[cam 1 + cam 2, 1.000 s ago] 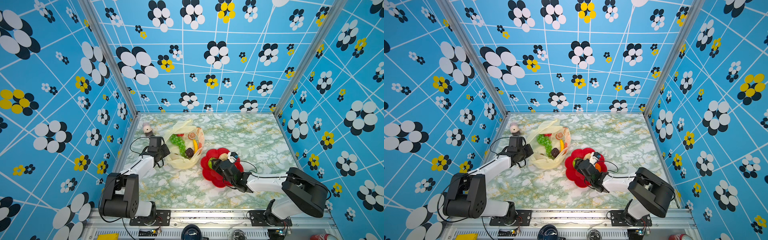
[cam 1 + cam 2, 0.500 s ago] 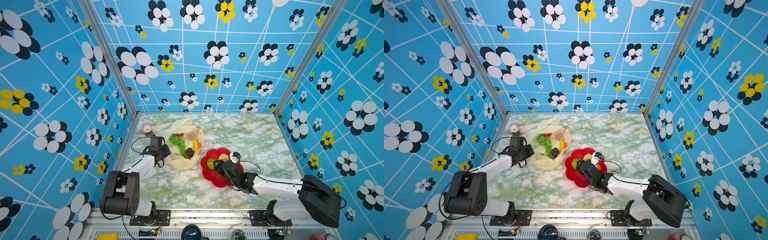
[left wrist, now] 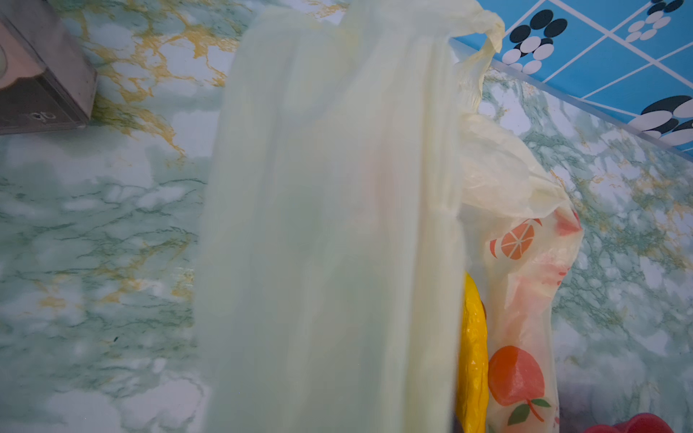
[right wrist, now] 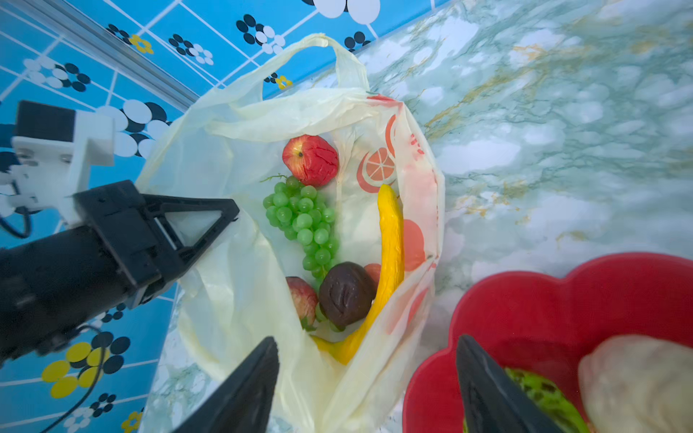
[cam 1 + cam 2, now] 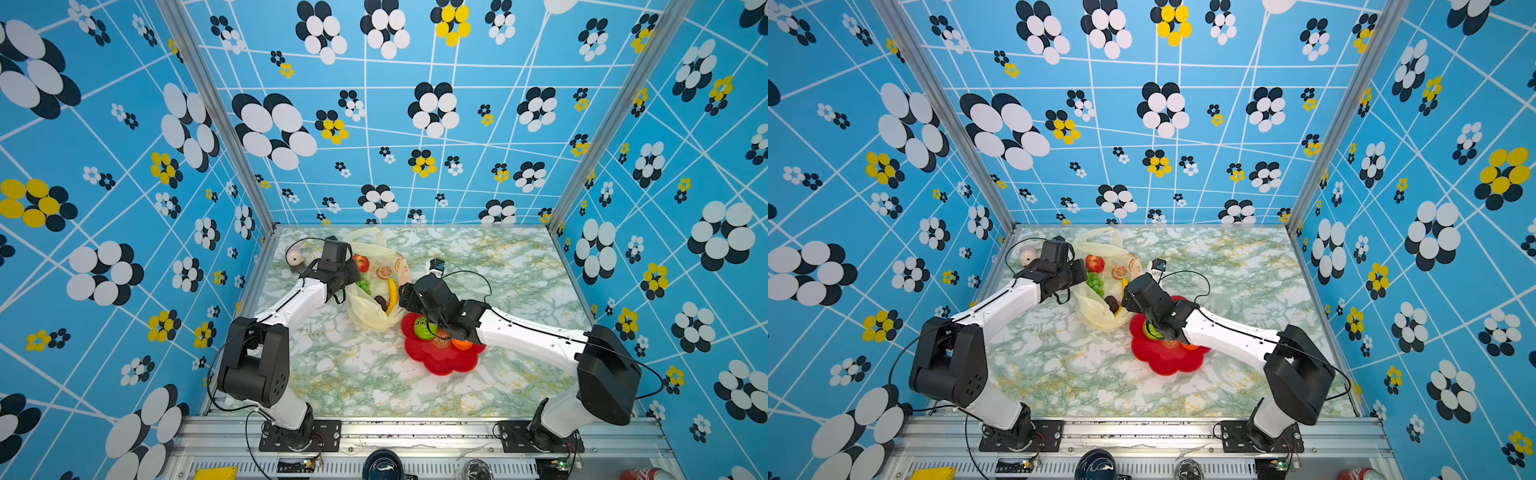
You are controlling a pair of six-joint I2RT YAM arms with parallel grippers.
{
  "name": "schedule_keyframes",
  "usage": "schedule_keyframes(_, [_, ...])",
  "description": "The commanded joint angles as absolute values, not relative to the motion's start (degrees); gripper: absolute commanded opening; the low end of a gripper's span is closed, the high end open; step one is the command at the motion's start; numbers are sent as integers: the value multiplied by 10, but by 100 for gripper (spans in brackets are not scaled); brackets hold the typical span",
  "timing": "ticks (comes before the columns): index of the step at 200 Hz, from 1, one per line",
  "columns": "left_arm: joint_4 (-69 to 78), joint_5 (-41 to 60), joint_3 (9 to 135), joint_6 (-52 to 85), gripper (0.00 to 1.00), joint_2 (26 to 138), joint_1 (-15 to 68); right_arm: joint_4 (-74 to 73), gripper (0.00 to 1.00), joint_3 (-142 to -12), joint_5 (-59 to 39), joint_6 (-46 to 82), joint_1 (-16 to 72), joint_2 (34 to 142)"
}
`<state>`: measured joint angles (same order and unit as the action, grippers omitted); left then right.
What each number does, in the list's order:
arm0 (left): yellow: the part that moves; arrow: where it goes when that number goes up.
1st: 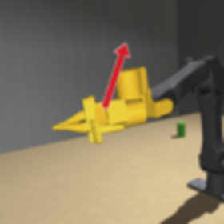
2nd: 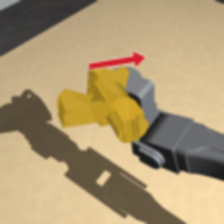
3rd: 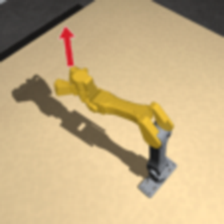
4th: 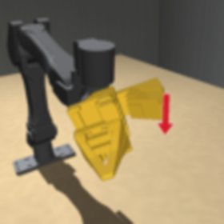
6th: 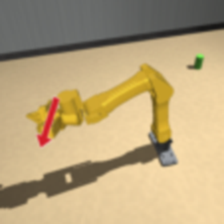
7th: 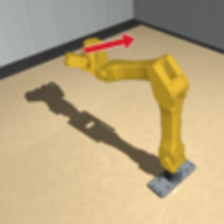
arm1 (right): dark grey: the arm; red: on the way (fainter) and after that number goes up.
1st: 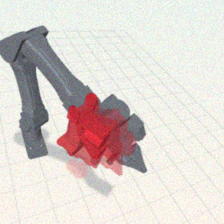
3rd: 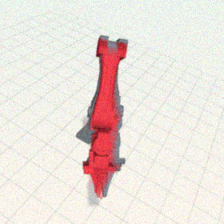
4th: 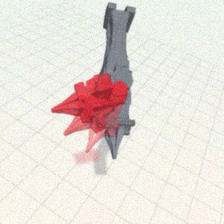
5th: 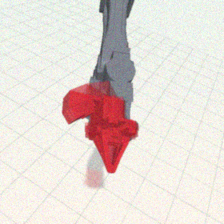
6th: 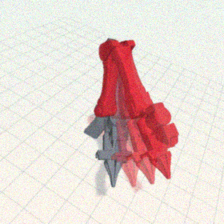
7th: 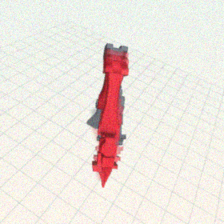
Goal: Take the fake fruits out of the plastic bag
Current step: 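Reach the right gripper into the bag while the left gripper lifts the bag edge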
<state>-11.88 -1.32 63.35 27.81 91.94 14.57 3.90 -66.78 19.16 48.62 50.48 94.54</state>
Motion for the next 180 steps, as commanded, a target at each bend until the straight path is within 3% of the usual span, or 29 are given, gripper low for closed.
schedule_keyframes(1, [-152,-48,643,255,0,912,165,65,76,-753,127,421,481,1019])
schedule_keyframes(77, [-107,-23,516,289,0,789,131,141,75,-1135,32,374,474,1343])
schedule_keyframes(180, [-141,-24,472,306,0,718,149,284,77,-1491,45,361,462,1578])
